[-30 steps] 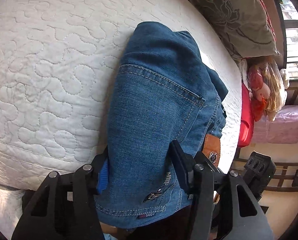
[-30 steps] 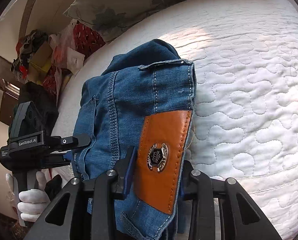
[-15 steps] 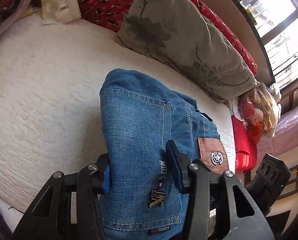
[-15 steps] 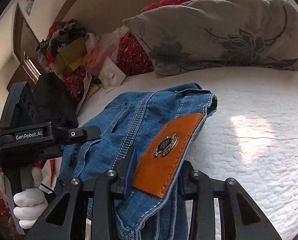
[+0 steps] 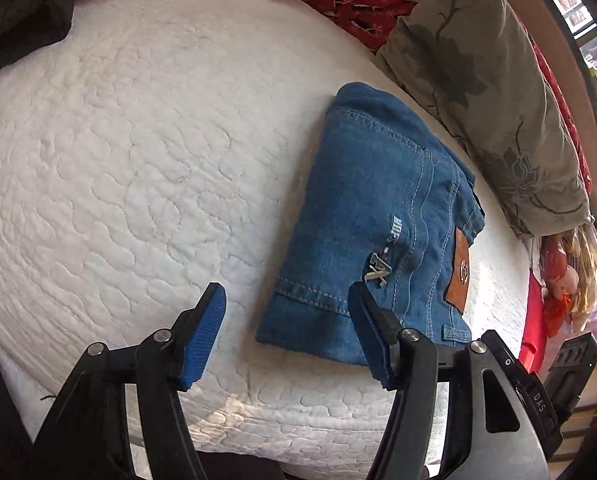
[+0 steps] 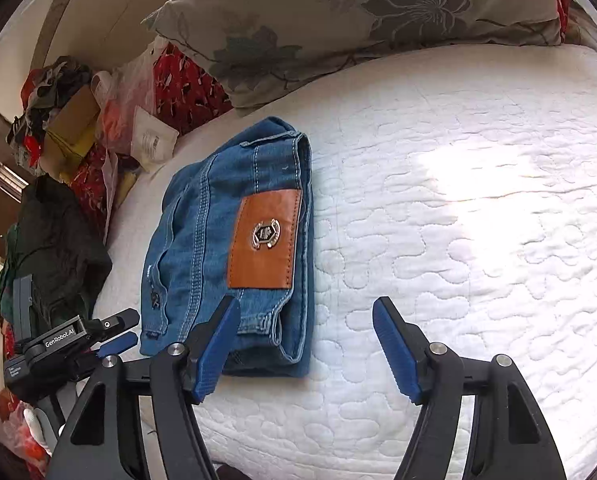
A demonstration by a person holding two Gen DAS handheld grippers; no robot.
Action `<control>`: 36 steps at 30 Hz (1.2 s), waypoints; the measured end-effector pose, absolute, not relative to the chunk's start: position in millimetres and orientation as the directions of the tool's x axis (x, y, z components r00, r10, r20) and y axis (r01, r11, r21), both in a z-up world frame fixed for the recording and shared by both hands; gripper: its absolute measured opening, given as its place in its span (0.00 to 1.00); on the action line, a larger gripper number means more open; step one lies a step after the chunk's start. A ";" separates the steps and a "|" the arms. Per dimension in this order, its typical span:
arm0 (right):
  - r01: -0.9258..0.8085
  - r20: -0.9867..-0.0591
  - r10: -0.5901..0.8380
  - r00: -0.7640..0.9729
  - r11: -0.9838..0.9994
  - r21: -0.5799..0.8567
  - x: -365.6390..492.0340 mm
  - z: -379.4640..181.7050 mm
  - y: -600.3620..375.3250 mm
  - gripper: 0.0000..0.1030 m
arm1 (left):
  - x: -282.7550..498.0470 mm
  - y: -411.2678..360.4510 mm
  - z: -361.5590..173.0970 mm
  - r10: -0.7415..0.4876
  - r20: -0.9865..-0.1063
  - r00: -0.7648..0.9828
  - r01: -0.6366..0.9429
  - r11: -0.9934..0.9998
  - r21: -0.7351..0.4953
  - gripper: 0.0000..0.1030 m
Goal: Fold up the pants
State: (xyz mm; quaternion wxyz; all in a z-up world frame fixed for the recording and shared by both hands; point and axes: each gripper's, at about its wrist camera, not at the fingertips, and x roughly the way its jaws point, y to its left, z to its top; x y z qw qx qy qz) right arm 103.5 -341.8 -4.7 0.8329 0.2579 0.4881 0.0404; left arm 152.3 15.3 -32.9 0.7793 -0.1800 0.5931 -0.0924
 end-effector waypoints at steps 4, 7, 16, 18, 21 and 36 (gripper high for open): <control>0.158 -0.841 0.248 0.480 0.919 0.361 77.3 -4.1 -321.1 0.85 | 122.4 -8.0 -27.0 -0.302 -0.908 0.289 -0.029 0.946 -0.324 0.61; 0.170 -0.872 0.192 0.451 0.940 0.295 56.5 -6.4 -313.8 0.86 | 100.4 -20.7 -19.4 -0.257 -0.912 0.321 0.009 0.963 -0.269 0.61; 0.259 -0.870 0.109 0.480 0.931 0.259 1.4 6.7 -324.9 0.97 | 42.6 -29.9 8.4 -0.182 -0.860 0.477 0.054 0.982 -0.179 0.61; 0.270 -0.868 0.086 0.488 0.931 0.244 -6.4 14.5 -326.9 0.97 | 31.4 -33.3 16.8 -0.126 -0.847 0.516 0.050 0.992 -0.117 0.61; 0.278 -0.836 0.014 0.549 0.940 0.198 -20.8 36.6 -327.6 0.97 | 17.8 -40.4 30.3 -0.040 -0.821 0.569 0.048 0.999 -0.016 0.61; 0.288 -0.657 -0.225 0.719 0.958 -0.013 -66.2 116.1 -313.2 1.00 | -25.6 -37.1 88.7 0.001 -0.699 0.716 0.063 0.996 0.065 0.63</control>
